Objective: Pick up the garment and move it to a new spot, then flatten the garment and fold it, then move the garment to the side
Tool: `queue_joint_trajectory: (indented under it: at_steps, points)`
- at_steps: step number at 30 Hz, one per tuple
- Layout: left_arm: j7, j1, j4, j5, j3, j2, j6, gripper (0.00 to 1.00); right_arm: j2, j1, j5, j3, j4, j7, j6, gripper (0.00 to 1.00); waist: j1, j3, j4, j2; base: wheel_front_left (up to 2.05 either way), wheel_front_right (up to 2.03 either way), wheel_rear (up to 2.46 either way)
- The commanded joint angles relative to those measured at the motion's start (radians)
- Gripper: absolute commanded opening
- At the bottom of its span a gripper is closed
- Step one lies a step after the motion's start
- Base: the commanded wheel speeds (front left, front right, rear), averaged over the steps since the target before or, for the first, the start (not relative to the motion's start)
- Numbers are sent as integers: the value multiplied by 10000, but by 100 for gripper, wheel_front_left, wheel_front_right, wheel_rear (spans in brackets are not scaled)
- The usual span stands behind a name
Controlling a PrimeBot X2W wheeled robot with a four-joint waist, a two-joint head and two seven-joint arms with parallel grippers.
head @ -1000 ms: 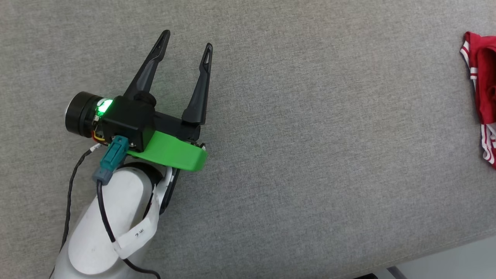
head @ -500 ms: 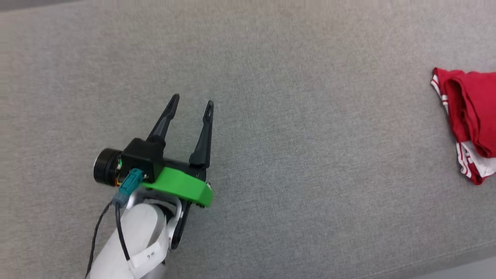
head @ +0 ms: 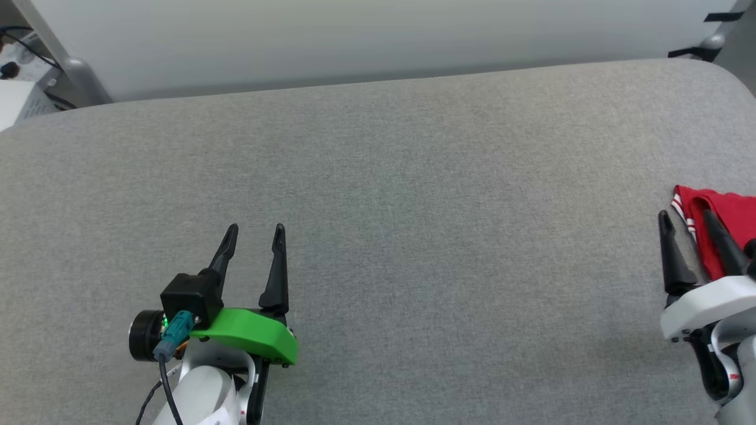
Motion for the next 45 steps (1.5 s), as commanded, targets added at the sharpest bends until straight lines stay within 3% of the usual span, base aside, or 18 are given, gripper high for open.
queue_joint_trajectory:
  at_steps: [1,9,19,27,45]
  points:
    - [-108,138,84,-73,100,59,54,100,186,287,-152,25,-411,123,-7,100,1,-555,564,0,0,0,0]
    - [-194,603,319,-226,615,206,136,100,1184,1632,-850,66,-2841,1085,-7,100,1,-1192,965,0,0,0,0]
    - [-215,1306,300,-158,589,319,94,100,1927,3225,-1512,39,-4777,1918,-7,100,1,-1631,896,0,0,0,0]
    - [-222,1623,303,-155,610,293,139,100,2043,3762,-1640,132,-5412,2228,-7,100,1,-1771,767,0,0,0,0]
    - [-229,1632,159,-94,634,207,200,100,2098,3783,-1608,169,-5637,2274,-7,100,1,-1556,785,0,0,0,0]
